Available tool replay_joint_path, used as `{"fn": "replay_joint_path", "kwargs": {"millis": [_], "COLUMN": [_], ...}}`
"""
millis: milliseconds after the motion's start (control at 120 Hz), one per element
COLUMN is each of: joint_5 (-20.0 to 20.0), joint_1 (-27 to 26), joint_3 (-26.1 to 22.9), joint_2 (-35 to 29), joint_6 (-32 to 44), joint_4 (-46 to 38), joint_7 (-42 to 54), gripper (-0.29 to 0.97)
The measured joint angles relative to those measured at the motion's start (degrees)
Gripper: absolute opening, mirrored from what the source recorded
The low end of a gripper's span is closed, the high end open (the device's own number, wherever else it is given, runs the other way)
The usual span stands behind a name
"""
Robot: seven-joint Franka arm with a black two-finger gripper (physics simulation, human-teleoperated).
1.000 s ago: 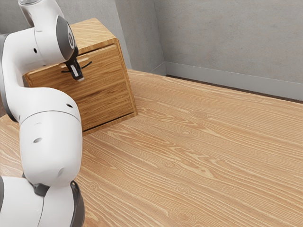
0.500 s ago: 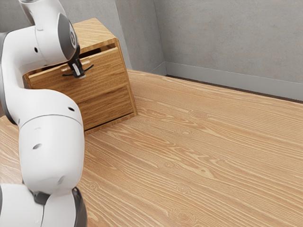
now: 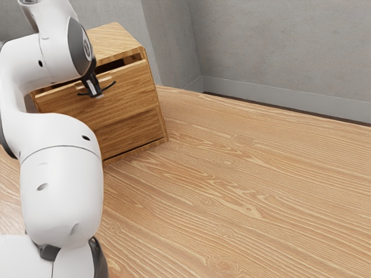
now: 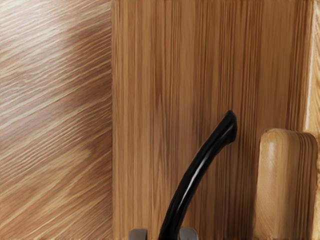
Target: Pull the drawer handle with one arm to open the drawer
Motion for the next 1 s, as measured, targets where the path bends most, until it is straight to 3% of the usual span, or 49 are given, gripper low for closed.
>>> {"fn": "replay_joint_path", "kwargs": {"millis": [492, 1000], "joint_5": [1.6, 1.8], "joint_1": [-6.2, -8.4], "joint_3": [3.1, 3.8], "joint_2": [-0.2, -0.4], "joint_6": [0.0, 0.0], "joint_4": [-4.2, -5.8], "joint_7": [-0.2, -0.5], "gripper": [-0.04, -0.02]}}
